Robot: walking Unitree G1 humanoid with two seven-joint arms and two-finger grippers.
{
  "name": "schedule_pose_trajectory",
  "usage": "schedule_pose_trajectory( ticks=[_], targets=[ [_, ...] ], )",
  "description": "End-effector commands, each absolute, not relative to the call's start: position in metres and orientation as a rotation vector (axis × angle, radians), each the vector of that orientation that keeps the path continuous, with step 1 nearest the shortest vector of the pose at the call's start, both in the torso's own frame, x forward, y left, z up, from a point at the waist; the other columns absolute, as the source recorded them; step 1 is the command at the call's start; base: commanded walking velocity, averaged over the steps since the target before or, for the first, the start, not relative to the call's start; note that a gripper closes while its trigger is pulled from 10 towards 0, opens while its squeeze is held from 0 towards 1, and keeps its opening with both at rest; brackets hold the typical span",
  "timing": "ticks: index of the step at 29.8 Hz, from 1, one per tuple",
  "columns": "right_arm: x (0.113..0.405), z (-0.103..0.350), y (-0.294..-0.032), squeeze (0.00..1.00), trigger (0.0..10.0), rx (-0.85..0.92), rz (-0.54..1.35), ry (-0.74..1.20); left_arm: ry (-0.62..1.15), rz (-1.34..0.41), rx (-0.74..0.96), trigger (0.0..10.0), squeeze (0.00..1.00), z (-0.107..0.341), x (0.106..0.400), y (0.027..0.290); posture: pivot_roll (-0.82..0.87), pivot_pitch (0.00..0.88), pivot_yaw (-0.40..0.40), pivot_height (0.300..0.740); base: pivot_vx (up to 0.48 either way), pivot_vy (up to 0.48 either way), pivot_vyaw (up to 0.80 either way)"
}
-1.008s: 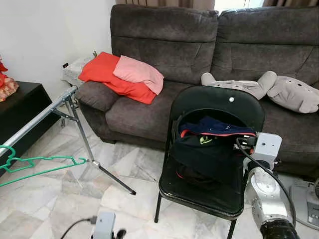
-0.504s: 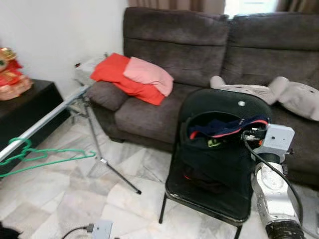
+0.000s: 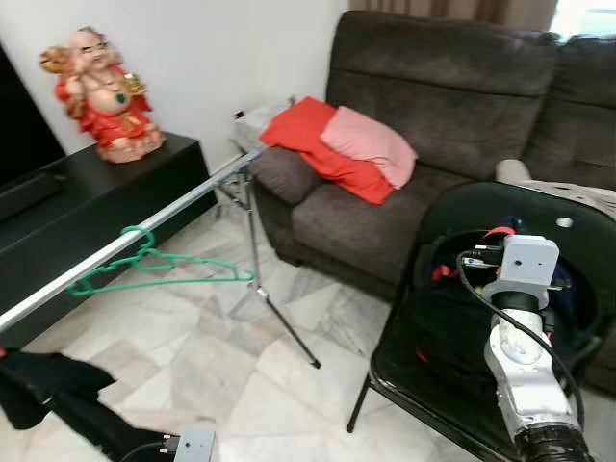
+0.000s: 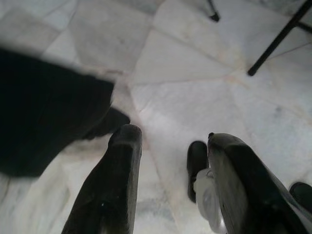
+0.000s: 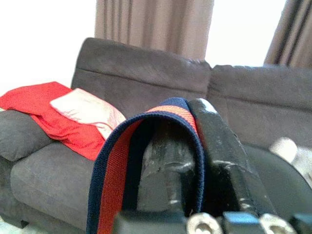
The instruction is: Hang hanger
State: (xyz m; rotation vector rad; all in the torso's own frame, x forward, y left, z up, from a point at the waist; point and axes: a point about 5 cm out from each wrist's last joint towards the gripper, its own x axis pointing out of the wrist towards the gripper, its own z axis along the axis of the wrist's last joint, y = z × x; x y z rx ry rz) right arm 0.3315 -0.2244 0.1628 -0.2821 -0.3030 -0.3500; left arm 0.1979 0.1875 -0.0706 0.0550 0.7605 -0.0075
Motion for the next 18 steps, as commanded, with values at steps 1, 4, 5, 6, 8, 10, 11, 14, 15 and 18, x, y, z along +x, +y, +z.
schedule_pose_trajectory(
  ticks=[1, 4, 5, 6, 8, 10, 11, 14, 15, 18],
  targets=[
    [0.331, 0.177, -0.226, 0.00, 10.0, -0.327, -0.358, -0.360, 0.805, -0.005, 0.070, 10.0, 0.00, -0.075, 0.189, 0.192, -0.01, 0.000, 0.072, 0.740, 0.000, 0.000, 0.76],
    [0.332, 0.184, -0.231, 0.00, 10.0, -0.359, -0.382, -0.378, 0.814, -0.004, 0.070, 10.0, 0.00, -0.076, 0.188, 0.193, -0.01, 0.000, 0.072, 0.740, 0.000, 0.000, 0.76],
    [0.332, 0.186, -0.232, 0.00, 10.0, -0.374, -0.389, -0.385, 0.816, -0.004, 0.070, 10.0, 0.00, -0.076, 0.188, 0.193, -0.01, 0.001, 0.070, 0.740, 0.000, 0.000, 0.76],
    [0.332, 0.189, -0.233, 0.00, 10.0, -0.391, -0.394, -0.393, 0.817, -0.004, 0.069, 10.0, 0.00, -0.076, 0.188, 0.193, -0.01, 0.002, 0.069, 0.740, 0.000, 0.000, 0.76],
    [0.333, 0.196, -0.233, 0.00, 10.0, -0.434, -0.390, -0.420, 0.819, -0.004, 0.068, 10.0, 0.00, -0.076, 0.188, 0.193, -0.01, 0.003, 0.069, 0.740, 0.000, 0.000, 0.76],
    [0.333, 0.203, -0.232, 0.00, 10.0, -0.469, -0.381, -0.445, 0.821, -0.005, 0.067, 10.0, 0.00, -0.076, 0.189, 0.192, -0.01, 0.003, 0.069, 0.740, 0.000, 0.000, 0.76],
    [0.334, 0.210, -0.228, 0.00, 10.0, -0.495, -0.362, -0.479, 0.822, -0.006, 0.066, 10.0, 0.00, -0.077, 0.189, 0.192, -0.01, 0.008, 0.068, 0.740, 0.000, 0.000, 0.76],
    [0.334, 0.228, -0.218, 0.00, 10.0, -0.541, -0.335, -0.557, 0.826, -0.007, 0.063, 10.0, 0.00, -0.077, 0.188, 0.191, -0.01, 0.012, 0.068, 0.740, 0.000, 0.000, 0.76],
    [0.334, 0.230, -0.216, 0.00, 10.0, -0.546, -0.333, -0.567, 0.827, -0.007, 0.063, 10.0, 0.00, -0.077, 0.188, 0.191, -0.01, 0.012, 0.068, 0.740, 0.000, 0.000, 0.76],
    [0.333, 0.242, -0.212, 0.00, 10.0, -0.561, -0.326, -0.616, 0.830, -0.009, 0.062, 10.0, 0.00, -0.078, 0.187, 0.191, -0.01, 0.015, 0.068, 0.740, 0.000, 0.000, 0.76]
  ],
)
